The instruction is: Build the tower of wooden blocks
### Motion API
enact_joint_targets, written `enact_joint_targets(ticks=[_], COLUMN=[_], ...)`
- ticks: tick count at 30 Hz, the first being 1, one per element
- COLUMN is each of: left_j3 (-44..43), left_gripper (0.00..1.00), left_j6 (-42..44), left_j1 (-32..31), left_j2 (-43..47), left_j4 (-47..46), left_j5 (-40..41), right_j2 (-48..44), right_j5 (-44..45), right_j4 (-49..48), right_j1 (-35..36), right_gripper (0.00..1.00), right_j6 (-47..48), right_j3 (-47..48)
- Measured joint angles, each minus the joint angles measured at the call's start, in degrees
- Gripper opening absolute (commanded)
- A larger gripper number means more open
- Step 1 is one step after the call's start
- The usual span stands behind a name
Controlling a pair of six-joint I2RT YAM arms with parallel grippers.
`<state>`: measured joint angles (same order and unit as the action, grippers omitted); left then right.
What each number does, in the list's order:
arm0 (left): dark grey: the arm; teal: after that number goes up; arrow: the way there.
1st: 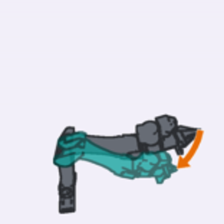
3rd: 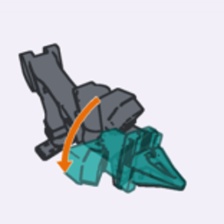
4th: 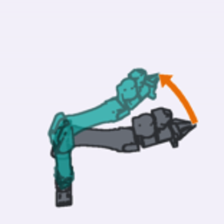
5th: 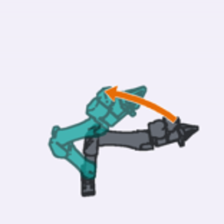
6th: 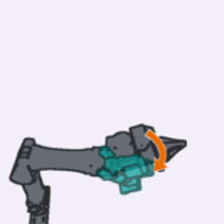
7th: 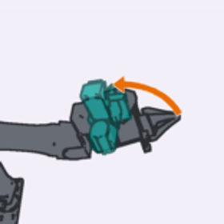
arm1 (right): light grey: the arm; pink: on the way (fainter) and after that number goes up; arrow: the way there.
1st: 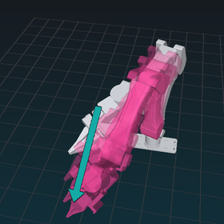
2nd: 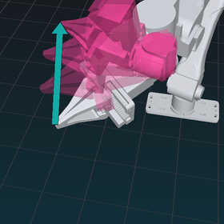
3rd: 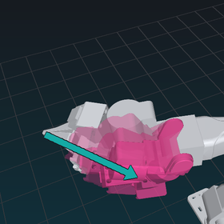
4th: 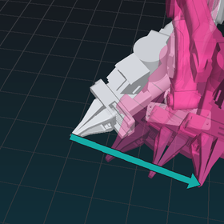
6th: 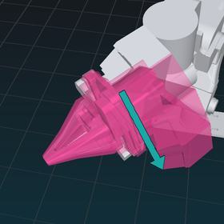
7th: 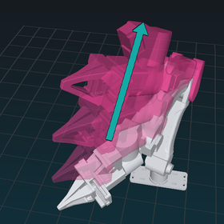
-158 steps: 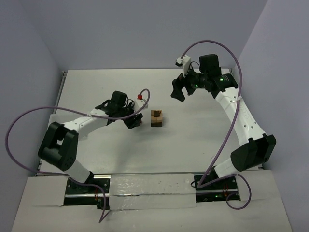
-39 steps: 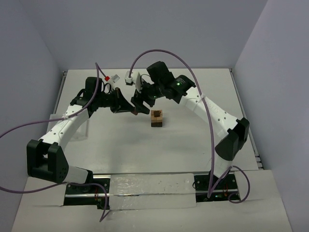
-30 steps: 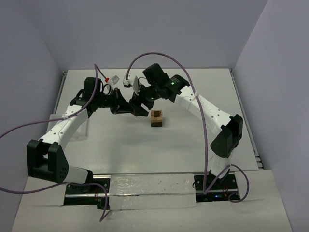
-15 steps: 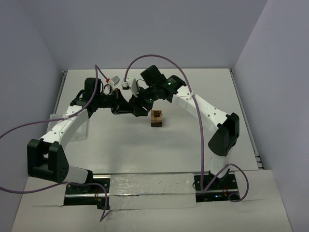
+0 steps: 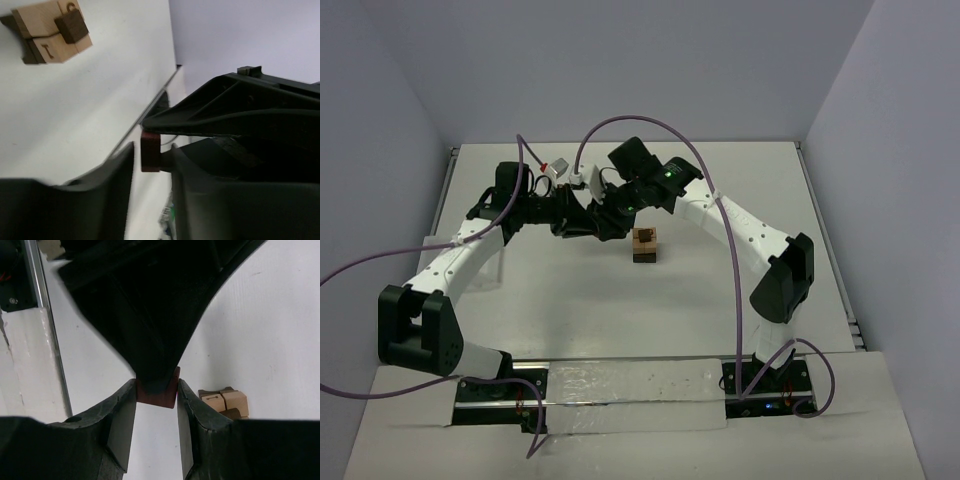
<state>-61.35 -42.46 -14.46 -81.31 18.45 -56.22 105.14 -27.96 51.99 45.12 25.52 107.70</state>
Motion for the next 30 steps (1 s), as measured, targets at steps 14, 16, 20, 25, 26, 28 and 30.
enact_joint_targets(ticks=[14, 16, 20, 25, 26, 28, 30], left_j3=[0.3, -0.1, -1.4, -4.3, -4.9, -5.7, -6.1], left_gripper=[0.99, 0.99, 0.99, 0.99, 0.99, 0.99, 0.99], left_j6=[10.4, 15.6, 24.8, 32.8, 33.9, 35.6, 36.7], left_j1=[9.3, 11.5, 13.4, 13.5, 13.5, 13.5, 13.5], left_j2=[-0.5, -0.5, -0.5, -0.5, -0.5, -0.5, -0.5], left_j4=[6.7, 9.6, 13.9, 18.8, 19.5, 20.6, 21.4], left_j5=[2.5, 3.1, 1.8, 0.1, 0.0, -0.2, -0.2], right_j2=[0.0, 0.3, 3.1, 8.1, 9.3, 10.8, 11.8], right_j5=[1.7, 3.1, 5.9, 8.4, 8.7, 9.3, 9.9], right_j4=[5.1, 7.7, 13.3, 17.8, 18.3, 18.9, 19.5], right_j1=[-5.0, -6.3, -8.1, -8.6, -8.7, -8.9, -9.1], right_gripper=[0.0, 0.0, 0.0, 0.0, 0.0, 0.0, 0.0], right_j6=[10.9, 14.2, 21.1, 27.8, 28.6, 30.0, 31.3], right_j3=[-0.5, -0.2, 3.1, 6.4, 6.6, 6.7, 6.7])
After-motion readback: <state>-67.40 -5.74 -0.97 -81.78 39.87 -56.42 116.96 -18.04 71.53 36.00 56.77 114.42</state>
